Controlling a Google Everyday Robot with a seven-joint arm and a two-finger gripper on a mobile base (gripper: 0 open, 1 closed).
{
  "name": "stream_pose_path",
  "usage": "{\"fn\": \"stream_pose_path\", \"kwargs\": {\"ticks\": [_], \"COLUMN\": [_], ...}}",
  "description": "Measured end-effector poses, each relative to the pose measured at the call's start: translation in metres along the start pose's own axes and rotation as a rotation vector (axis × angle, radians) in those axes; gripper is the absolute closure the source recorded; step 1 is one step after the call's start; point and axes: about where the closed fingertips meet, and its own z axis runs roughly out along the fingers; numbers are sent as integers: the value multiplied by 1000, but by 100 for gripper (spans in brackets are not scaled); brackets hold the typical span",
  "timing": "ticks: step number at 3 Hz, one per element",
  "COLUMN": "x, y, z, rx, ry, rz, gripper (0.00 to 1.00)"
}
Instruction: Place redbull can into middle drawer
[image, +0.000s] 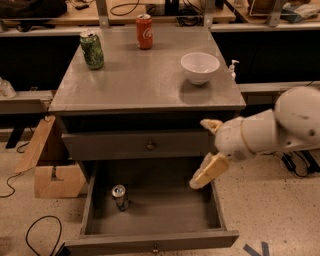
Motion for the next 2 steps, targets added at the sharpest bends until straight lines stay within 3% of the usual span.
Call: {"fn": "stream_pose_path", "kwargs": {"ticks": [1,2], "x": [-57,-90], "y": [25,30], "z": [-96,-143], "rx": [110,229], "ry": [118,185], "rz": [-41,-78], "gripper": [0,0]}}
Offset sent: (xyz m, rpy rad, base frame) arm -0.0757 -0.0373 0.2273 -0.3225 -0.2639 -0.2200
